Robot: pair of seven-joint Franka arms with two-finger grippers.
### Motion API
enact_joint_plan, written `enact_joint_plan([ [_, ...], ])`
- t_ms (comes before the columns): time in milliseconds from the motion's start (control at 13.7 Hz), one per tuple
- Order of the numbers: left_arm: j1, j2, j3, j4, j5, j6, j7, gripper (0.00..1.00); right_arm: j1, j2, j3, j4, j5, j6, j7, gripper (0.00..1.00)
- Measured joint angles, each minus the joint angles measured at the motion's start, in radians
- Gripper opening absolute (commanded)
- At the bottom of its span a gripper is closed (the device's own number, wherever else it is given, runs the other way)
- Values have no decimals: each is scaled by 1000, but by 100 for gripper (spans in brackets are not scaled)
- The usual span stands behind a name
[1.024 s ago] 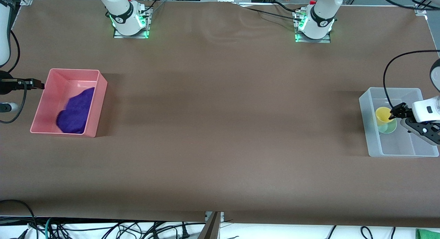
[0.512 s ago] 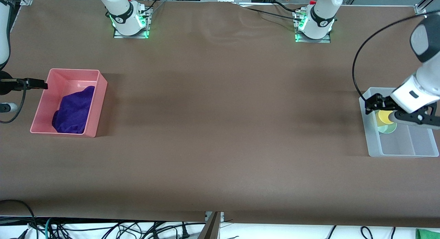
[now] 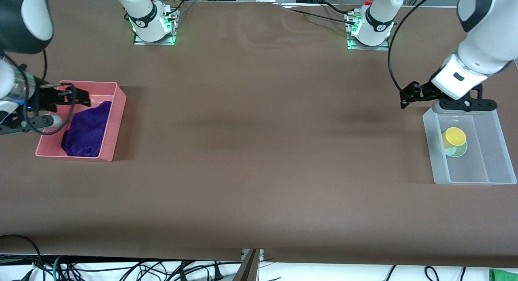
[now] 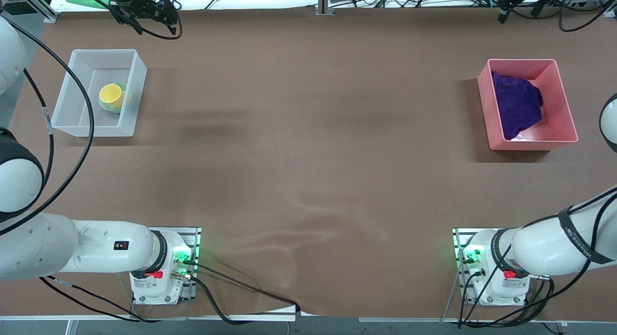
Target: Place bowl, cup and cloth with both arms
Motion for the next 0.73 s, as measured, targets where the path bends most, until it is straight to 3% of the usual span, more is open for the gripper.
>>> enact_joint_plan([
  [439, 0, 26, -4, 101, 0, -159, 0, 100, -42, -113, 2, -13, -3, 53, 15, 100],
  [732, -1, 48, -24, 146, 8, -173, 2, 100, -46, -123, 3, -44, -3, 29, 16, 100],
])
